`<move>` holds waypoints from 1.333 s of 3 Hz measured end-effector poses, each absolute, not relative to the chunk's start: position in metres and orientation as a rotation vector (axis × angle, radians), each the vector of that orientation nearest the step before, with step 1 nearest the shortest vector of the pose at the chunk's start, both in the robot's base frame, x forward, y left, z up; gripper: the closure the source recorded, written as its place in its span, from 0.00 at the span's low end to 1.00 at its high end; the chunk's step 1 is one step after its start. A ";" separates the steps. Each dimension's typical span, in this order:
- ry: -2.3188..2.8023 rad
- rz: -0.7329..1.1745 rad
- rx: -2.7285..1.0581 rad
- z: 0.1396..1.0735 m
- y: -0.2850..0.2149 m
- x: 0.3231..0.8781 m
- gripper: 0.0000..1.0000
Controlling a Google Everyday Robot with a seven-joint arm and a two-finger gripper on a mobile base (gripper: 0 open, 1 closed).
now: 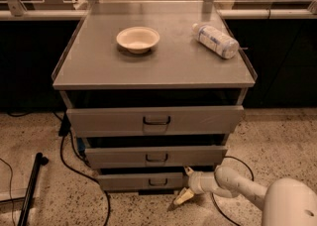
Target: Open bottom drawer
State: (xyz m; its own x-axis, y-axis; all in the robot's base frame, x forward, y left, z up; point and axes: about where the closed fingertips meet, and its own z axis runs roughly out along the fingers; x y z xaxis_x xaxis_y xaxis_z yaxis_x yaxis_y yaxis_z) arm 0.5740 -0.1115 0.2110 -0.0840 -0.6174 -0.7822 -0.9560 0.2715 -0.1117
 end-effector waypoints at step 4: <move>1.848 0.566 -1.413 0.167 -0.117 0.602 0.16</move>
Offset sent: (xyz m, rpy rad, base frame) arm 0.0382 -0.0030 -0.0445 -0.0017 0.0241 -0.0305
